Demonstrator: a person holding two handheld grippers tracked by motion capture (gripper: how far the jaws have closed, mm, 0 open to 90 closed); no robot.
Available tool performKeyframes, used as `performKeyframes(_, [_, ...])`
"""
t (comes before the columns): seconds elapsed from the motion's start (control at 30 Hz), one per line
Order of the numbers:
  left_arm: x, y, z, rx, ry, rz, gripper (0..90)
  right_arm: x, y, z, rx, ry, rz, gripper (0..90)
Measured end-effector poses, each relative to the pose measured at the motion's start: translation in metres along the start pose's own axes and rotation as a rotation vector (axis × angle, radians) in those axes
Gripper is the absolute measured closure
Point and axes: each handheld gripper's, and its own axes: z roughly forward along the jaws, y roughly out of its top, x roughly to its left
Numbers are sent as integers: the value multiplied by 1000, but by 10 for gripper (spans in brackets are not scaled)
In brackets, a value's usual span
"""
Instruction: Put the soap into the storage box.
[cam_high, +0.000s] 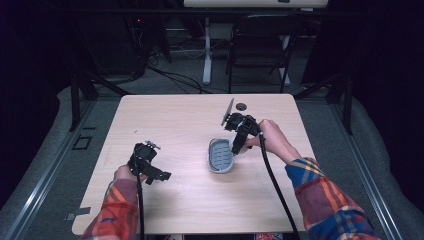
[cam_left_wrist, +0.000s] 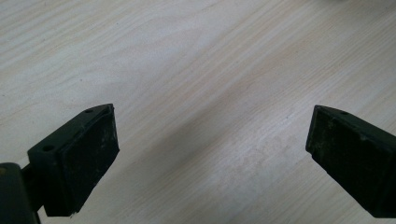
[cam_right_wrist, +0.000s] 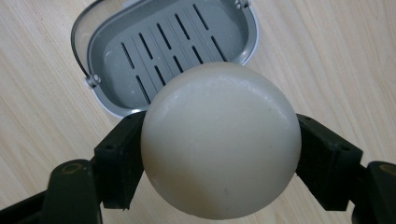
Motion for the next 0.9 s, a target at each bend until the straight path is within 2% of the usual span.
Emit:
performKeyframes(0.47, [0,0,0,-1,-3,2,24,4,20,4,10,11,-19,243])
performKeyframes(0.9, [0,0,0,-1,-3,6,25,13,36,18,26,27,-47,244])
